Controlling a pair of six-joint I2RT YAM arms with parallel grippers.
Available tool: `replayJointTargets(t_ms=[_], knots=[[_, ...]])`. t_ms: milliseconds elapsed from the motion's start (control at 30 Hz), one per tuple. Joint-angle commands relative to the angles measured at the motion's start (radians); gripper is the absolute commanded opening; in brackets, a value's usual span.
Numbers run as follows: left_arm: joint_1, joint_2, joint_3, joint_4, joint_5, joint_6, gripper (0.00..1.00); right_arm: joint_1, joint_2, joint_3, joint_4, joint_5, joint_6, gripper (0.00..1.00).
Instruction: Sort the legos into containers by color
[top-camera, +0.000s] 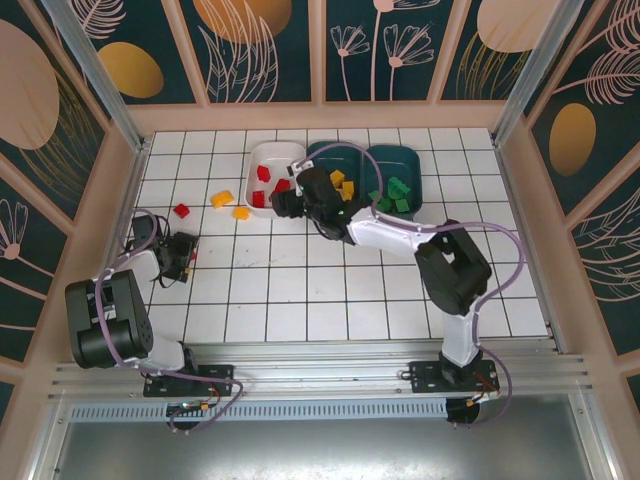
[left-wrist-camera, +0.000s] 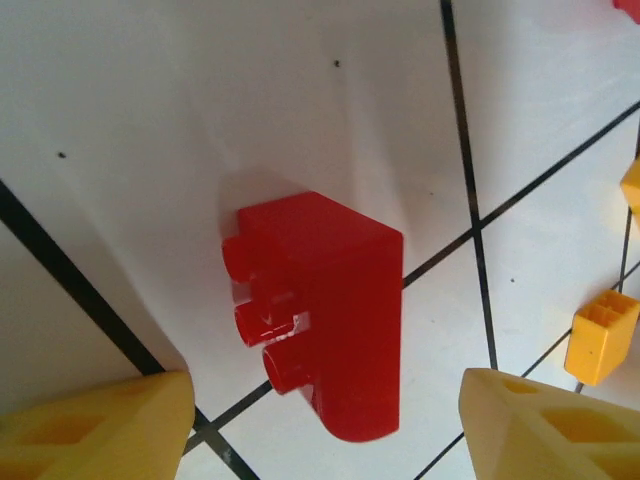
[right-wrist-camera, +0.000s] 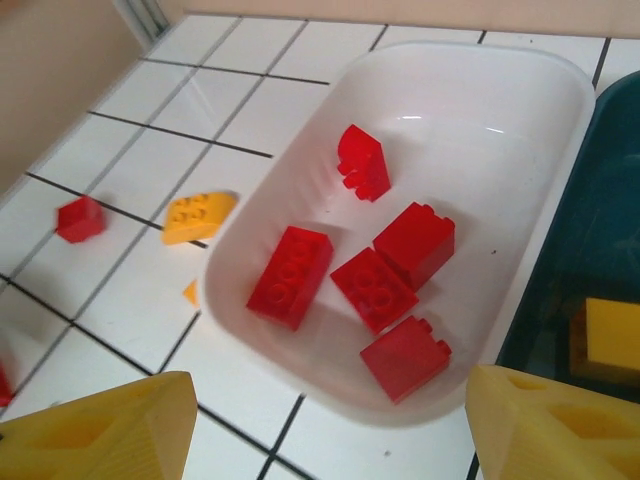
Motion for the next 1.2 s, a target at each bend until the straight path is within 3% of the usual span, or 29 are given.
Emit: replayJointTargets(t_ms=[0, 267, 533, 1000, 1167], knots=[[0.01, 0.066, 0.033, 0.035, -0.05, -0.011, 0.67, 0.011, -0.078, -0.103, 0.072, 0.009, 0.043, 0.72], [0.02, 0.132, 0.043, 0.069, -0.06, -0.008, 0.58, 0.011, -0.23, -0.279, 0.093, 0.021, 0.059, 0.72], [0.021, 0.164, 0.037, 0.101, -0.043, -0.015, 0.45, -0.006, -0.302, -0.334, 0.092, 0.058, 0.058, 0.72], [0.018, -0.041, -0.003, 0.119, -0.007, -0.003, 0.29, -0.007, -0.347, -0.355, 0.099, 0.046, 0.072, 0.71], [-0.027, -0.101, 0.014, 0.123, 0.008, -0.021, 0.22, -0.01, -0.362, -0.363, 0.098, 0.054, 0.078, 0.71]])
